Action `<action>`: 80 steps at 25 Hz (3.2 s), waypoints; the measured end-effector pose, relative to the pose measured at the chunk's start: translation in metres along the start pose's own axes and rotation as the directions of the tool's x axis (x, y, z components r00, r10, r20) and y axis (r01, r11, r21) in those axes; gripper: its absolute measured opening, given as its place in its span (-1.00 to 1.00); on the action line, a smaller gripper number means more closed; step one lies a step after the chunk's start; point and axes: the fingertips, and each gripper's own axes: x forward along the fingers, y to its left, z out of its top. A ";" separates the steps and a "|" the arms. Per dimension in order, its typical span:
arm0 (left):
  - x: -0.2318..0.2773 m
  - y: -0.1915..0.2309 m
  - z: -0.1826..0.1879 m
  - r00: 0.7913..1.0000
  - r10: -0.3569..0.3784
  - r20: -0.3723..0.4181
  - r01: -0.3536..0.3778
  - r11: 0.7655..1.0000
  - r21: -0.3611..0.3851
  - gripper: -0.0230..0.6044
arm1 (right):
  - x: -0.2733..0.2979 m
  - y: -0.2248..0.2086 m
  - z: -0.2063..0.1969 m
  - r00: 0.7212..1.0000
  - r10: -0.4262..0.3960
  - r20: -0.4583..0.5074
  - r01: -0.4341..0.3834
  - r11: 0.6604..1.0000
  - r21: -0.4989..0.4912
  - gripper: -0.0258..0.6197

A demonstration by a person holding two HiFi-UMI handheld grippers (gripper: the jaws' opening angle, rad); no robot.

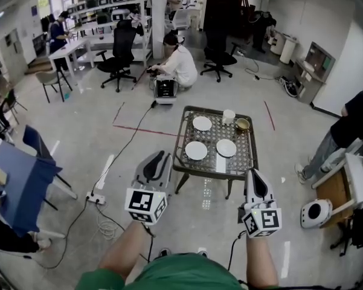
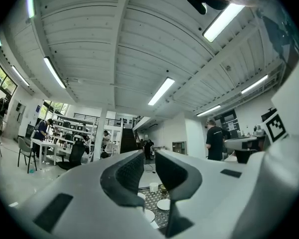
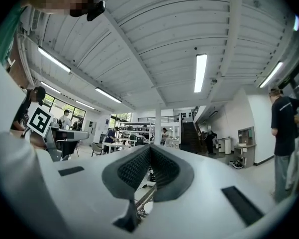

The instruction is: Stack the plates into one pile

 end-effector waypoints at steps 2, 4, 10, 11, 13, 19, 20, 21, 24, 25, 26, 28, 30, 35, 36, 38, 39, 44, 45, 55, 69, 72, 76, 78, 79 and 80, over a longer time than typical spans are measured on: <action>-0.002 0.010 -0.001 1.000 -0.009 0.000 0.009 1.000 -0.002 -0.66 | 0.003 0.003 -0.001 1.000 -0.023 0.002 0.023 1.000 0.022 -0.85; -0.006 0.019 -0.003 1.000 -0.019 -0.001 0.019 1.000 -0.009 -0.66 | 0.003 0.007 -0.002 0.999 -0.049 -0.007 0.049 0.998 0.024 -0.85; -0.008 0.041 -0.024 0.999 -0.038 -0.023 0.037 0.998 -0.047 -0.66 | 0.005 0.013 -0.015 0.993 -0.105 -0.051 0.105 0.994 -0.005 -0.85; -0.008 0.043 -0.026 0.999 -0.040 -0.029 0.038 0.998 -0.056 -0.66 | 0.004 0.014 -0.016 0.992 -0.112 -0.061 0.112 0.994 -0.008 -0.85; -0.009 0.045 -0.030 0.998 -0.046 -0.034 0.044 0.997 -0.070 -0.66 | 0.004 0.016 -0.019 0.990 -0.120 -0.079 0.120 0.993 -0.014 -0.85; 0.015 0.040 -0.043 0.996 -0.057 -0.070 0.055 0.998 -0.033 -0.24 | 0.035 -0.001 -0.035 0.988 -0.113 -0.109 0.115 0.993 0.013 -0.43; 0.019 0.041 -0.050 0.994 -0.060 -0.089 0.057 0.998 -0.032 -0.21 | 0.042 -0.004 -0.041 0.988 -0.108 -0.108 0.110 0.994 0.019 -0.43; 0.024 0.042 -0.057 0.992 -0.061 -0.106 0.058 0.998 -0.030 -0.18 | 0.049 -0.006 -0.047 0.989 -0.102 -0.108 0.105 0.994 0.025 -0.42; 0.044 0.041 -0.070 0.988 -0.050 -0.148 0.047 0.999 -0.027 -0.16 | 0.072 -0.022 -0.063 0.991 -0.080 -0.112 0.085 0.995 0.044 -0.39; 0.052 0.041 -0.073 0.987 -0.043 -0.158 0.039 0.999 -0.028 -0.16 | 0.080 -0.030 -0.067 0.991 -0.071 -0.115 0.077 0.996 0.051 -0.39; 0.062 0.040 -0.077 0.986 -0.033 -0.166 0.028 0.999 -0.030 -0.16 | 0.087 -0.039 -0.073 0.991 -0.063 -0.117 0.071 0.996 0.058 -0.39; 0.083 0.039 -0.086 0.984 -0.011 -0.176 0.005 0.999 -0.034 -0.16 | 0.101 -0.059 -0.085 0.991 -0.053 -0.120 0.062 0.995 0.074 -0.39; 0.103 0.036 -0.094 0.982 0.007 -0.188 -0.014 0.999 -0.035 -0.16 | 0.114 -0.080 -0.098 0.991 -0.046 -0.125 0.058 0.994 0.094 -0.39; 0.140 0.016 -0.107 0.972 0.028 -0.235 -0.029 1.000 -0.002 -0.16 | 0.135 -0.128 -0.117 0.990 -0.025 -0.138 0.045 0.989 0.144 -0.39; 0.144 0.014 -0.109 0.969 0.032 -0.244 -0.033 0.999 0.002 -0.16 | 0.137 -0.134 -0.119 0.990 -0.019 -0.140 0.041 0.987 0.154 -0.39; 0.150 0.010 -0.115 0.965 0.039 -0.261 -0.042 0.999 -0.008 -0.16 | 0.142 -0.145 -0.125 0.990 -0.002 -0.142 0.028 0.983 0.180 -0.39; 0.153 0.009 -0.118 0.962 0.040 -0.270 -0.048 0.999 -0.023 -0.16 | 0.144 -0.151 -0.127 0.990 0.007 -0.144 0.022 0.980 0.197 -0.40; 0.164 0.005 -0.130 0.952 0.052 -0.301 -0.073 0.996 -0.059 -0.16 | 0.149 -0.174 -0.146 0.986 0.014 -0.166 0.031 0.964 0.263 -0.41; 0.166 0.005 -0.133 0.950 0.055 -0.306 -0.075 0.996 -0.054 -0.16 | 0.150 -0.178 -0.149 0.986 0.013 -0.169 0.034 0.962 0.269 -0.41; 0.213 0.013 -0.164 0.942 0.037 -0.334 -0.063 0.996 -0.065 -0.16 | 0.172 -0.208 -0.179 0.978 -0.006 -0.210 0.071 0.951 0.300 -0.43; 0.339 0.099 -0.208 0.939 -0.053 -0.340 -0.002 0.987 -0.160 -0.25 | 0.292 -0.221 -0.196 0.949 -0.072 -0.308 0.145 0.964 0.223 -0.49; 0.363 0.134 -0.221 0.936 -0.063 -0.347 -0.001 0.983 -0.183 -0.25 | 0.327 -0.220 -0.207 0.937 -0.084 -0.340 0.182 0.946 0.267 -0.48; 0.382 0.164 -0.242 0.917 -0.108 -0.385 0.033 0.980 -0.195 -0.25 | 0.351 -0.226 -0.228 0.915 -0.098 -0.392 0.274 0.864 0.423 -0.48; 0.390 0.174 -0.252 0.910 -0.126 -0.394 0.045 0.977 -0.209 -0.25 | 0.358 -0.229 -0.242 0.899 -0.112 -0.424 0.315 0.837 0.447 -0.48; 0.394 0.178 -0.257 0.909 -0.135 -0.395 0.049 0.974 -0.220 -0.25 | 0.360 -0.231 -0.251 0.889 -0.119 -0.442 0.332 0.832 0.444 -0.48; 0.397 0.181 -0.261 0.908 -0.143 -0.395 0.053 0.972 -0.230 -0.25 | 0.361 -0.232 -0.259 0.878 -0.124 -0.462 0.346 0.832 0.434 -0.48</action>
